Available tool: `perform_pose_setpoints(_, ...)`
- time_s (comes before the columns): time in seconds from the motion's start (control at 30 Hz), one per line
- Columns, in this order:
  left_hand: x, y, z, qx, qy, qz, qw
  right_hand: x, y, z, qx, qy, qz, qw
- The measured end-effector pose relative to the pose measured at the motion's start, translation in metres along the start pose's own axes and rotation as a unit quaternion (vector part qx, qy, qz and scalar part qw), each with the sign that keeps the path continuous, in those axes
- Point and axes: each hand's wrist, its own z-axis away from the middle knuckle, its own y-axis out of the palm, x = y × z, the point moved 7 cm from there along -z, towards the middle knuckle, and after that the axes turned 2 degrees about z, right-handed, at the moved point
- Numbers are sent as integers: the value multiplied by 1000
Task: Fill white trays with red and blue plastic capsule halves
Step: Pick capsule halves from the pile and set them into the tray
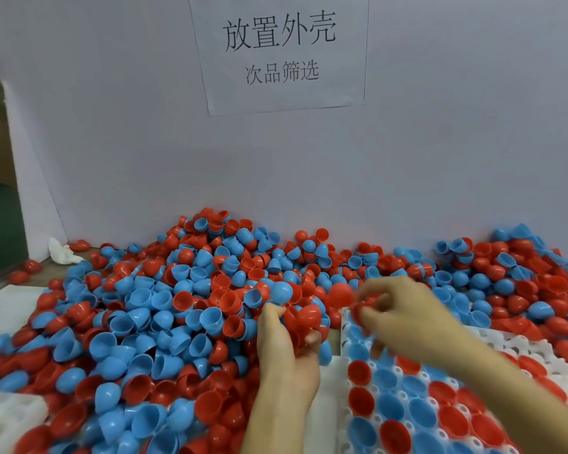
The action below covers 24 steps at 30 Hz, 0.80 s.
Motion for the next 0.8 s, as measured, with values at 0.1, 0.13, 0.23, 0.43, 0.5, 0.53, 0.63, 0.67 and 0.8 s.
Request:
perform_pose_setpoints(0.1,2,0,1,-3,7,-23,1000,-34,-44,-14,-92,133,-93,983)
perform_pose_setpoints(0.13,2,1,1,-5,11,-27,1000,-34,-57,-17,-152,152,-161,963)
perform_pose_setpoints(0.23,6,2,4,-13,10,-38,999,4,-58,-44,-218,92,-248,939)
perform_pose_setpoints(0.43,5,8,7,19,2,-24,1000,78,-4,-59,-28,-21,-27,999)
perform_pose_setpoints(0.5,4,11,7,33,2,-11,999,48,-14,-44,-54,-3,12,998)
perform_pose_setpoints(0.53,4,13,6,41,3,-8,999,31,-15,-35,-43,26,26,998)
perform_pose_setpoints(0.63,4,16,6,50,31,-41,997,6,8,-7,66,77,-40,994)
perform_pose_setpoints(0.67,3,15,6,44,49,-66,996,4,18,1,93,81,-83,989)
perform_pose_setpoints(0.8,-3,13,7,20,131,-126,983,8,37,11,109,75,-176,975)
